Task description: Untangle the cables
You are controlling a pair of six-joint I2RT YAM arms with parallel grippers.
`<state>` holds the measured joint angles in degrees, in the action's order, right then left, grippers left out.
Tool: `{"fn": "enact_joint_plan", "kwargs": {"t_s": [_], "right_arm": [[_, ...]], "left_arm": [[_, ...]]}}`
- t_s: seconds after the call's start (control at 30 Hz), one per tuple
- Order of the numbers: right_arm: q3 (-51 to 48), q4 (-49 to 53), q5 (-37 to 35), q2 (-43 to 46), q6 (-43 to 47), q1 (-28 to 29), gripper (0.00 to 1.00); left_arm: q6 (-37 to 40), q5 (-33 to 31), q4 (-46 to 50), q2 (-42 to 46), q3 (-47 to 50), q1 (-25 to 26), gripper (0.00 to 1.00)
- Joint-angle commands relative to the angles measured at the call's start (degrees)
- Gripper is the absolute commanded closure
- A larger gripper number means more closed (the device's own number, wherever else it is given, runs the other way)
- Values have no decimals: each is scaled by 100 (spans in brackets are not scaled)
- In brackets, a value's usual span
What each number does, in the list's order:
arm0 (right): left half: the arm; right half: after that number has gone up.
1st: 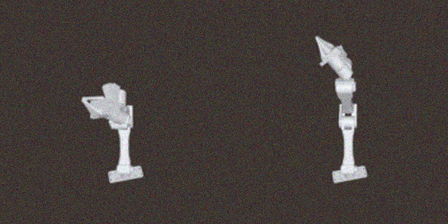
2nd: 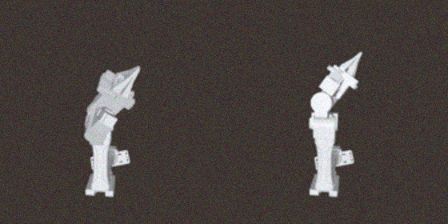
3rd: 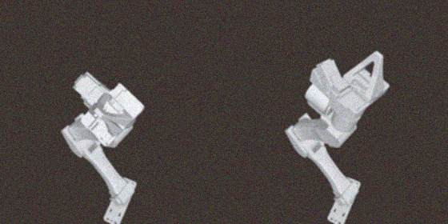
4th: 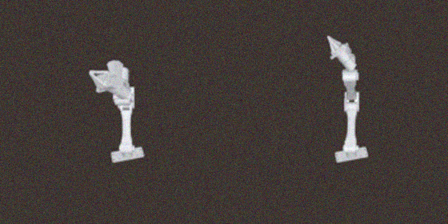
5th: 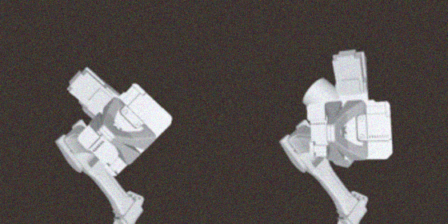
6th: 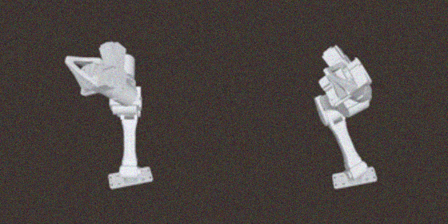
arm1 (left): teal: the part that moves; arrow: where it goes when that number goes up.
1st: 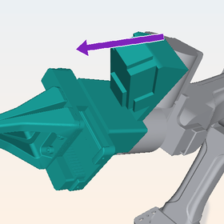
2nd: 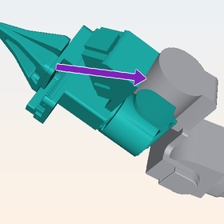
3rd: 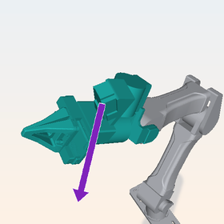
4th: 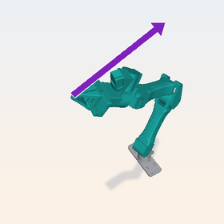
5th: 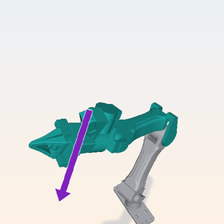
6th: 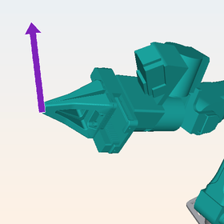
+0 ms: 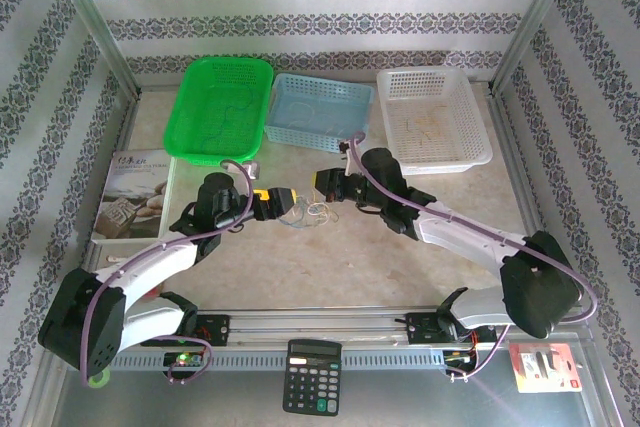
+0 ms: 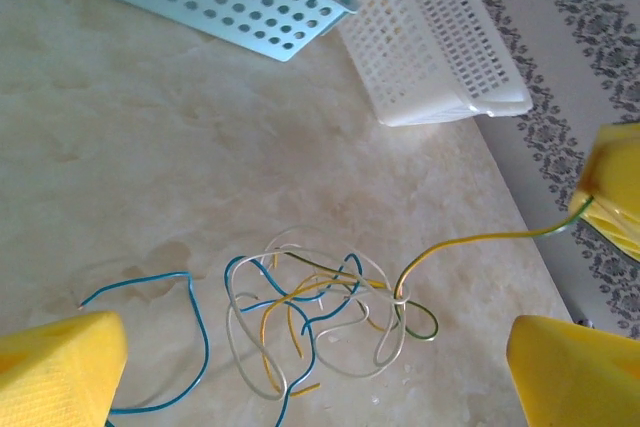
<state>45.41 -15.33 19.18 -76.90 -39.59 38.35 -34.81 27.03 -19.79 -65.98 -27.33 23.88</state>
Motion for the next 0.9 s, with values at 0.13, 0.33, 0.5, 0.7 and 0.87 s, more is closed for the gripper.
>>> {"fn": "enact_joint_plan", "kwargs": {"t_s": [0.13, 0.33, 0.5, 0.7, 0.87], "right_arm": [[249, -240, 17, 111, -228, -39, 100], [249, -328, -2, 105, -312, 11, 100], [267, -357, -49, 92, -355, 91, 100], [341, -357, -55, 20, -369, 181, 100], [423, -406, -37, -13, -441, 240, 100]], "left_arm": [[457, 374, -698, -370, -74, 220, 5], [563, 184, -915, -751, -226, 391, 5], [555, 180, -1217, -1106, -366, 462, 6], [554, 208, -1439, -1441, -564, 591, 7], [528, 77, -1611, -1713, -610, 660, 15]]}}
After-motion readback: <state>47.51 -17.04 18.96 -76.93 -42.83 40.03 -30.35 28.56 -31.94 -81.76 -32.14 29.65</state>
